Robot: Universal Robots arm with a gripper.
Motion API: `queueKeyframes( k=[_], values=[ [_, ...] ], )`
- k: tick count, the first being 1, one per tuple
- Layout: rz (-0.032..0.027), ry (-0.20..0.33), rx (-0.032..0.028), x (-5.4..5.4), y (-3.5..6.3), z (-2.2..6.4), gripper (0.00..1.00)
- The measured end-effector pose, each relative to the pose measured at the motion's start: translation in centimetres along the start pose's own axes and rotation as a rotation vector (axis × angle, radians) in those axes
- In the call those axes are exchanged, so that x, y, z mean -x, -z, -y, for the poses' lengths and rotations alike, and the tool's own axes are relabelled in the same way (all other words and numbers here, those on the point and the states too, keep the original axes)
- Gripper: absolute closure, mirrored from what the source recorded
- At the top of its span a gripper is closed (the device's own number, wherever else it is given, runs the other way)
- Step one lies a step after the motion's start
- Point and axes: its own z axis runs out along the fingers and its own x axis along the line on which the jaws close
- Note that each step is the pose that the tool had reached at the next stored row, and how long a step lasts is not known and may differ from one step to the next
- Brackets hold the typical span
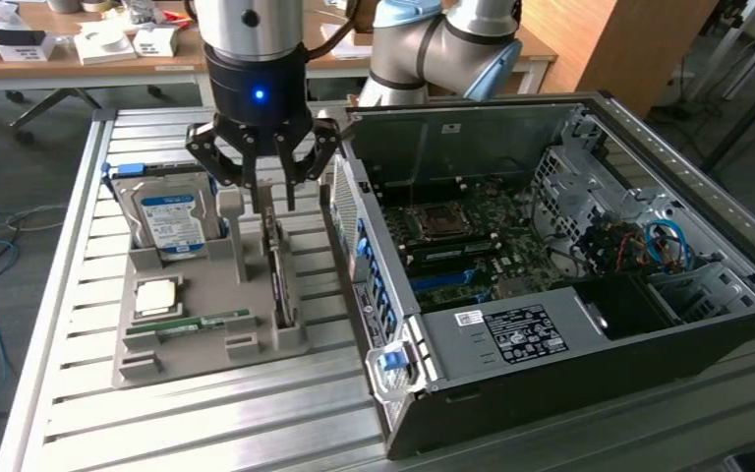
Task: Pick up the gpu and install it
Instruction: 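Pick up the gpu and move the gpu toward the slot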
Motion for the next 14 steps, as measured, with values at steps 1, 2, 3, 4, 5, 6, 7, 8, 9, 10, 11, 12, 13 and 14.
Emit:
queueKeyframes(
  k=[1, 2, 3, 4, 5, 6, 7, 8, 9, 10, 11, 12, 13, 14],
  values=[
    [-0.0001, 0.000, 0.0000, 0.0, -0.18, 0.01, 0.58],
    [-0.0002, 0.000, -0.0001, 0.0, -0.35, 0.02, 0.58],
    [-0.0002, 0.000, -0.0001, -0.1, -0.53, 0.03, 0.58],
    [-0.0002, 0.000, -0.0001, -0.1, -0.71, 0.04, 0.58],
    [-0.0004, 0.000, -0.0001, -0.1, -0.91, 0.05, 0.58],
    [-0.0006, 0.000, -0.0002, -0.1, -1.08, 0.05, 0.58],
    [-0.0009, 0.000, -0.0002, -0.1, -1.27, 0.06, 0.58],
    [-0.0011, 0.000, -0.0001, -0.1, -1.45, 0.07, 0.58],
    [-0.0014, 0.000, -0.0002, -0.1, -1.63, 0.08, 0.58],
    [-0.0017, 0.000, -0.0001, -0.2, -1.81, 0.09, 0.58],
    [-0.0018, 0.000, -0.0001, -0.2, -1.98, 0.09, 0.58],
    [-0.0019, 0.000, -0.0002, -0.2, -2.10, 0.10, 0.58],
    [-0.0021, 0.000, -0.0003, -0.2, -2.11, 0.10, 0.58],
    [-0.0021, 0.000, -0.0003, -0.2, -2.11, 0.10, 0.58]
  ],
)
